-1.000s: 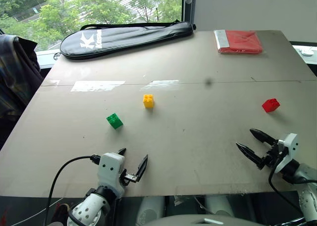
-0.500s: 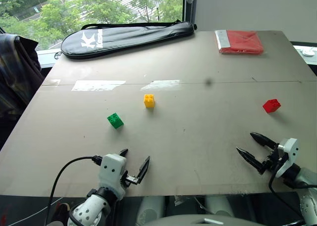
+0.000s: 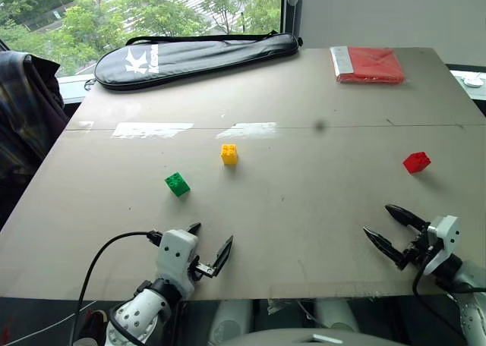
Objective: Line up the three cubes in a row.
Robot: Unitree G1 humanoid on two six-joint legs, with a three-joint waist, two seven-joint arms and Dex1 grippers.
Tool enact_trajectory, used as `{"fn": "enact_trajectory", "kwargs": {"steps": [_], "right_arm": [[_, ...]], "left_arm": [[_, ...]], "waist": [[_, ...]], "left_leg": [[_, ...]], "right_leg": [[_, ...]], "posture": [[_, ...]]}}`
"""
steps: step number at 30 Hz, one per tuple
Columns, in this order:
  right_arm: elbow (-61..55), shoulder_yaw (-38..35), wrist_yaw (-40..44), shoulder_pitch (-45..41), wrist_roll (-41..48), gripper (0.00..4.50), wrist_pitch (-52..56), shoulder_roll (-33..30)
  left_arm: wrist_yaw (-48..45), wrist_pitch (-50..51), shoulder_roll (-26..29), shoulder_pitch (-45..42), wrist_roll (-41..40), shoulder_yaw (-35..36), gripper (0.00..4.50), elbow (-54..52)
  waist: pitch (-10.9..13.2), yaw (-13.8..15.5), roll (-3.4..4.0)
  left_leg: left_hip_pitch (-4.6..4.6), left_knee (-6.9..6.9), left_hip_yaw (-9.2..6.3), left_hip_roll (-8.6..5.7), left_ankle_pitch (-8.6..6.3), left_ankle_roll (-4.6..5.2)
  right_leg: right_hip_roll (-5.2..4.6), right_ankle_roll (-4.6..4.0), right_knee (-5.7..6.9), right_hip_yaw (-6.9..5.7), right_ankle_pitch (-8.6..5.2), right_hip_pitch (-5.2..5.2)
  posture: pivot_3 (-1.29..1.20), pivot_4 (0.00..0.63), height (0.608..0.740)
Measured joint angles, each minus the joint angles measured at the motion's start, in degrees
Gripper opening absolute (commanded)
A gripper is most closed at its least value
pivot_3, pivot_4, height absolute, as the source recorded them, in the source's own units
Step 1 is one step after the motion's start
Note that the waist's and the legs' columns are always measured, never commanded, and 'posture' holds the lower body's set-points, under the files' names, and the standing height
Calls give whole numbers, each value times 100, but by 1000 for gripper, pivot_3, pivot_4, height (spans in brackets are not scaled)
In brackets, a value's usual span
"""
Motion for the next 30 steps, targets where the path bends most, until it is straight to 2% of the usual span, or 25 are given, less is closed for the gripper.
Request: {"fn": "enact_trajectory", "kwargs": {"steps": [9, 15, 20, 23, 24, 26, 30], "right_arm": [[-284, -155, -286, 498, 24, 4500, -132, 217], [-350, -537, -1201, 324, -41, 4500, -62, 418], [-128, -686, -2209, -468, -387, 4500, 662, 111], [25, -712, -2407, -750, -477, 4500, 931, -20], [226, -710, -2468, -952, -513, 4500, 1032, -63], [1029, -719, -2637, -1887, -539, 4500, 1289, -291], [1799, -738, -2718, -2643, -638, 4500, 1266, -403]], "left_arm": [[-233, 4, 174, -316, -45, -5, 4461, 215], [-494, 96, 439, -617, -51, -19, 4461, 314], [-1103, 450, 1017, -1014, -288, -220, 4461, 170], [-1281, 650, 1144, -1198, -476, -218, 4461, 50], [-1380, 793, 1267, -1296, -576, -231, 4461, 11], [-1623, 1308, 1611, -1934, -1011, -162, 4461, -285], [-1781, 1935, 1870, -2433, -1704, -78, 4461, -706]], "waist": [[-10, 11, -1], [-12, -15, 5], [-9, -18, 0], [-9, -5, 0], [-6, -11, -4], [7, -25, 7], [6, -38, 3]], "left_leg": [[2, 0, -4, 0, 0, 0], [3, 1, 7, 0, 0, 0], [0, 1, 12, 0, 1, 0], [-4, -3, 4, 0, 1, 0], [-5, -4, 6, 1, 1, 0], [-1, 0, 21, -1, 3, 1], [1, -2, 24, 1, 2, 1]], "right_leg": [[-2, 0, 3, -1, 0, 3], [-1, 0, 7, 9, 0, -1], [3, -2, 14, 14, 2, -13], [9, -8, 14, 9, 3, -15], [14, -21, 13, 11, 11, -15], [15, -27, 19, 26, 17, -18], [27, -30, 19, 27, 18, -15]], "posture": [[0, 150, 707], [0, 150, 707], [0, 150, 707], [0, 150, 707], [0, 150, 707], [0, 150, 707], [0, 150, 707]]}}
